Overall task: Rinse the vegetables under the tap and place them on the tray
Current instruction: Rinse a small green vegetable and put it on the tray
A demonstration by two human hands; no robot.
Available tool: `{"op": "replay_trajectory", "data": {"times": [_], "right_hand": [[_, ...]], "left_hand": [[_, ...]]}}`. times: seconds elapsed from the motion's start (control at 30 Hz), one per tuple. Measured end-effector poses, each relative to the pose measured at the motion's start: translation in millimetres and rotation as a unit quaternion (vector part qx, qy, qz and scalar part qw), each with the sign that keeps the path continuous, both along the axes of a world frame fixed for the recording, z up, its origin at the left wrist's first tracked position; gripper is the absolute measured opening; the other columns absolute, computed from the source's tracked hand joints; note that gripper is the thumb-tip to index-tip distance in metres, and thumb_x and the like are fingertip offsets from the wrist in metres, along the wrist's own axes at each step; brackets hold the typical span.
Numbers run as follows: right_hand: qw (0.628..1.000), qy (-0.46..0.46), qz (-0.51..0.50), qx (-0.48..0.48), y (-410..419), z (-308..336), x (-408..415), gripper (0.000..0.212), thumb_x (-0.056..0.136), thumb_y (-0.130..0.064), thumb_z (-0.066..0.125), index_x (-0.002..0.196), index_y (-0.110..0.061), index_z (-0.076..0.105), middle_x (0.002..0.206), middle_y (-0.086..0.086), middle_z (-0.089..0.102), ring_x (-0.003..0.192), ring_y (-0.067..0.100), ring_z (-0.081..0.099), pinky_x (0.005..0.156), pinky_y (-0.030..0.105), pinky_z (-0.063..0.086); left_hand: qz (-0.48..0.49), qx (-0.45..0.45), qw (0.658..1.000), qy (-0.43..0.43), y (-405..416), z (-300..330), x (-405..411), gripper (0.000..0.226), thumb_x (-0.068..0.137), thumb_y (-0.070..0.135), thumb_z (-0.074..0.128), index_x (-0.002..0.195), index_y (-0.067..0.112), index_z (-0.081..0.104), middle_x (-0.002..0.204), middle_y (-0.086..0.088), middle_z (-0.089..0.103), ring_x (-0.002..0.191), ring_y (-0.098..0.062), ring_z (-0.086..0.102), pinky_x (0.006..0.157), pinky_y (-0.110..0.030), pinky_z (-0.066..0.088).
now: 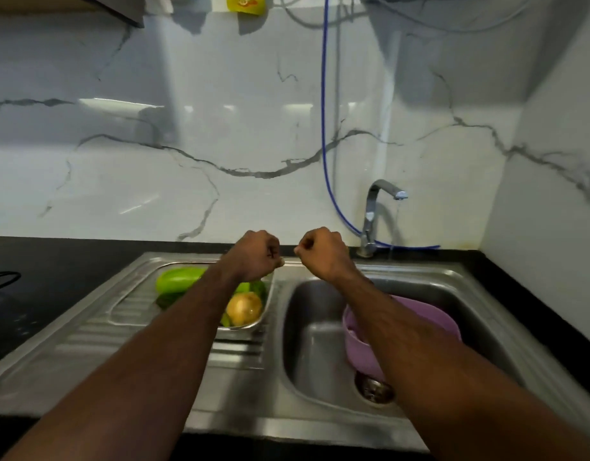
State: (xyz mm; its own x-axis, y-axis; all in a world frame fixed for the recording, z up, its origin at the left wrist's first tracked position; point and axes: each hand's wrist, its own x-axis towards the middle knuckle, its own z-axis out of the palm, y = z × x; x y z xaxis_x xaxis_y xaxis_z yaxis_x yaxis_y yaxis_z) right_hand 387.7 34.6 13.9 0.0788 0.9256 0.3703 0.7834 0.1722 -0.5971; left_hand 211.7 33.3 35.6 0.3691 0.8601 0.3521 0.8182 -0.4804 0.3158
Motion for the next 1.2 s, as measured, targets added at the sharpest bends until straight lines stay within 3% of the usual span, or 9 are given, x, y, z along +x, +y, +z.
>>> {"op": "replay_trajectory", "data": {"times": [0.2, 0.3, 0.43, 0.57, 0.67, 0.8, 1.0, 1.1, 1.2], "right_hand": [[0.992, 0.021, -0.123, -0.036, -10, -38, 110, 0.012, 0.088, -0.027, 0.067, 0.079, -0.022, 0.072, 0.086, 0.001, 0.073, 0.085, 0.021, 0.065, 0.081, 0.034, 0.054], [0.985, 0.022, -0.155, -0.066, -13, -64, 156, 0.013, 0.087, -0.021, 0.066, 0.076, -0.020, 0.071, 0.074, -0.003, 0.067, 0.077, 0.018, 0.065, 0.071, 0.027, 0.048], [0.980, 0.004, -0.095, -0.175, -15, -90, 185, 0.013, 0.082, -0.009, 0.073, 0.075, -0.019, 0.074, 0.074, -0.003, 0.072, 0.077, 0.014, 0.070, 0.077, 0.035, 0.061], [0.949, 0.014, -0.020, -0.313, -14, -118, 187, 0.015, 0.086, 0.001, 0.069, 0.086, -0.013, 0.075, 0.079, 0.003, 0.072, 0.075, 0.019, 0.066, 0.070, 0.034, 0.057], [0.931, -0.039, 0.007, -0.364, -2, -135, 186, 0.008, 0.086, -0.014, 0.076, 0.092, -0.018, 0.073, 0.091, 0.004, 0.072, 0.090, 0.025, 0.069, 0.086, 0.041, 0.058], [0.886, -0.176, 0.023, -0.429, 6, -151, 178, 0.049, 0.082, -0.040, 0.080, 0.125, -0.020, 0.066, 0.125, 0.006, 0.067, 0.113, 0.030, 0.063, 0.100, 0.044, 0.053], [0.888, -0.135, 0.037, -0.438, 17, -161, 181, 0.060, 0.081, -0.048, 0.075, 0.133, -0.022, 0.065, 0.134, 0.004, 0.065, 0.111, 0.024, 0.062, 0.104, 0.042, 0.049], [0.905, -0.113, 0.000, -0.409, 14, -162, 195, 0.044, 0.096, -0.039, 0.064, 0.131, -0.013, 0.065, 0.131, 0.009, 0.066, 0.106, 0.024, 0.059, 0.094, 0.035, 0.046], [0.871, -0.157, -0.040, -0.464, 11, -155, 214, 0.045, 0.095, -0.036, 0.063, 0.133, -0.012, 0.063, 0.134, 0.010, 0.064, 0.113, 0.029, 0.061, 0.096, 0.036, 0.048]], "left_hand": [[-0.077, -0.028, 0.996, -0.045, 12, -40, 119, 0.012, 0.081, 0.019, 0.074, 0.075, 0.011, 0.069, 0.071, -0.003, 0.067, 0.067, -0.015, 0.058, 0.060, -0.018, 0.034], [-0.091, -0.063, 0.992, -0.067, 17, -76, 162, 0.006, 0.079, 0.017, 0.071, 0.075, 0.013, 0.071, 0.074, -0.005, 0.071, 0.067, -0.016, 0.061, 0.062, -0.027, 0.046], [-0.063, -0.112, 0.987, -0.093, 20, -115, 193, 0.008, 0.081, 0.016, 0.067, 0.074, 0.014, 0.070, 0.075, -0.005, 0.072, 0.069, -0.018, 0.065, 0.063, -0.028, 0.050], [-0.034, -0.158, 0.980, -0.116, 29, -145, 205, 0.007, 0.082, 0.014, 0.070, 0.078, 0.010, 0.074, 0.077, -0.006, 0.073, 0.075, -0.018, 0.067, 0.064, -0.022, 0.044], [-0.012, -0.169, 0.977, -0.133, 36, -166, 206, 0.010, 0.083, 0.018, 0.071, 0.080, 0.009, 0.074, 0.080, -0.008, 0.074, 0.082, -0.024, 0.069, 0.069, -0.027, 0.048], [-0.007, -0.173, 0.976, -0.135, 43, -179, 211, 0.013, 0.087, 0.017, 0.066, 0.088, 0.009, 0.075, 0.091, -0.010, 0.075, 0.088, -0.027, 0.069, 0.079, -0.032, 0.054], [-0.012, -0.161, 0.975, -0.153, 48, -181, 222, 0.011, 0.085, 0.012, 0.064, 0.081, 0.008, 0.075, 0.086, -0.009, 0.074, 0.085, -0.025, 0.068, 0.078, -0.032, 0.052], [-0.027, -0.164, 0.979, -0.118, 47, -186, 227, 0.012, 0.085, 0.012, 0.063, 0.081, 0.012, 0.074, 0.088, -0.008, 0.074, 0.086, -0.025, 0.067, 0.078, -0.030, 0.048], [-0.038, -0.171, 0.980, -0.093, 45, -192, 227, 0.013, 0.086, 0.012, 0.062, 0.084, 0.012, 0.075, 0.090, -0.008, 0.075, 0.087, -0.026, 0.067, 0.078, -0.032, 0.049]]}}
